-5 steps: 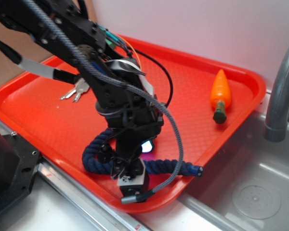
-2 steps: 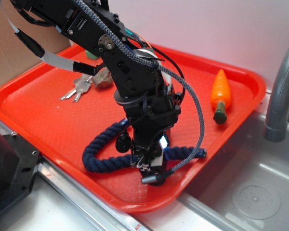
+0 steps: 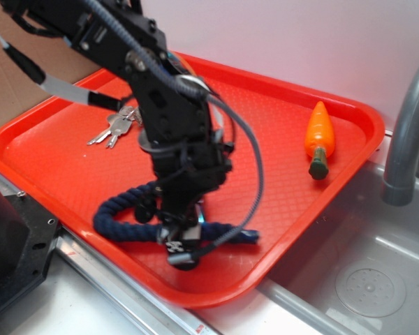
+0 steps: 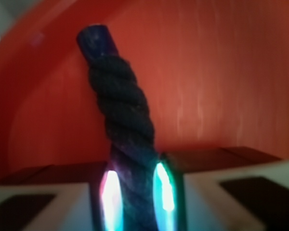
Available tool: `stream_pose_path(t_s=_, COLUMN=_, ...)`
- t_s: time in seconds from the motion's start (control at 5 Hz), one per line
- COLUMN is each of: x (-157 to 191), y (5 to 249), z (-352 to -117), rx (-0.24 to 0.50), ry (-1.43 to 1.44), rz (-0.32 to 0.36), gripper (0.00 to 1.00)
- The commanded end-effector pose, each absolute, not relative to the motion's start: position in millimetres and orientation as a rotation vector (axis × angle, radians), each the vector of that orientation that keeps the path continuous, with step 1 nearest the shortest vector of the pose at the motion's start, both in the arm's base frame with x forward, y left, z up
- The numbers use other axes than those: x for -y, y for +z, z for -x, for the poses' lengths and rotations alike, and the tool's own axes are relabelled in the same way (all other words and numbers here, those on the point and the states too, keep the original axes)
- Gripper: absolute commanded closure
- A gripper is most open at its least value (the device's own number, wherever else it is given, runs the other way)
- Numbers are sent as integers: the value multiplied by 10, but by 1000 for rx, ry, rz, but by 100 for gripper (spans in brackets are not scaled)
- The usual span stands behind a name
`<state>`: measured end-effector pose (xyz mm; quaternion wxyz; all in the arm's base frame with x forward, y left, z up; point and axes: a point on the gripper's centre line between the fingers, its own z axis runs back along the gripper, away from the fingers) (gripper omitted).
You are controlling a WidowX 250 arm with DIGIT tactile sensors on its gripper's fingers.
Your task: Grab the blue rope.
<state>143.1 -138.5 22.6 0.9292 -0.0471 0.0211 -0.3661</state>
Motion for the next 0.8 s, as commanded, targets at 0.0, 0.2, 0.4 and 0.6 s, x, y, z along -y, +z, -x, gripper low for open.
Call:
stream_pose_path(t_s=0.0, x=930, y=1145, z=-1258, rx=-5, ry=-256, rz=99, gripper=100)
stream_pose_path(t_s=0.2, x=793, y=1537, z=-1367, rx=53, ry=-128, rz=63, gripper=100)
stream_pose_path(t_s=0.4, x=734, y=1876, z=-1570, rx=116, ry=-52, rz=35, gripper=100)
stream_pose_path(t_s=0.6, x=722, y=1984, z=-1683, rx=63, ry=-6, rz=-15, gripper=100)
